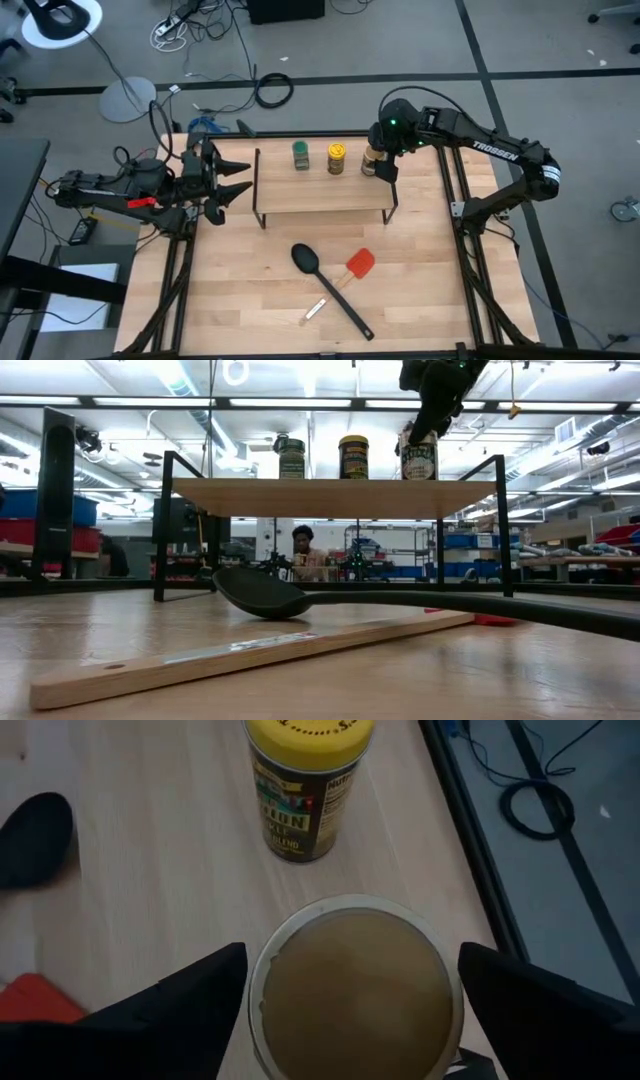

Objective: Shelf spices
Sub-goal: Remove the brown seasoning bottle from the shelf

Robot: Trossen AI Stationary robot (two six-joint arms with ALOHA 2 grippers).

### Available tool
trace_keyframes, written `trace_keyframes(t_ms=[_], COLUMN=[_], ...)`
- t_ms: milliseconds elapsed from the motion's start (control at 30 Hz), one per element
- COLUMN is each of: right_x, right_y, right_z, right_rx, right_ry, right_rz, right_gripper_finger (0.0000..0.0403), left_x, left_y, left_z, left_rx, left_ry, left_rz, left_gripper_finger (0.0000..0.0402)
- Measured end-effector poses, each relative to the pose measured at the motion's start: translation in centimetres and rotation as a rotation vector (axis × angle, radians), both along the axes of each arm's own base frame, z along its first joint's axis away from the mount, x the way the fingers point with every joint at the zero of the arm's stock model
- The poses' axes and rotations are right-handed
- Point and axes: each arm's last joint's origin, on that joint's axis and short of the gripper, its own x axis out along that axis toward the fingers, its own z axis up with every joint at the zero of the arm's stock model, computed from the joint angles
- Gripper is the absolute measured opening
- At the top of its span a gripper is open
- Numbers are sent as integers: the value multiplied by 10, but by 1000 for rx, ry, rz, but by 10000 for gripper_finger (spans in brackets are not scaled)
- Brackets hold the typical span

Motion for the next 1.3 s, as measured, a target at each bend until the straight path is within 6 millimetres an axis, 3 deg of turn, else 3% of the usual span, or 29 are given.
trace_keyframes(t_ms=[267,633,767,967,1067,1300], right_x=[-1,-4,-10,-20,-23,-17], right_y=[0,7,18,50,71,130], right_z=[-1,3,26,75,89,81], right_rx=[7,-2,-25,-7,40,117], right_ry=[7,7,-29,-191,-235,-200], right_rz=[4,-11,-17,48,103,227], right_gripper_finger=[275,275,275,275,275,275], left_x=[4,6,6,6,6,8], left_y=[-1,-1,-1,-1,-1,-2], left_z=[-2,-3,-3,-3,-3,-7], left_rx=[-3,-23,-35,-43,-58,-86], left_ry=[19,21,18,16,18,48], left_rz=[-1,-2,-4,-4,-6,-40], left_gripper_finger=[219,219,219,219,219,219])
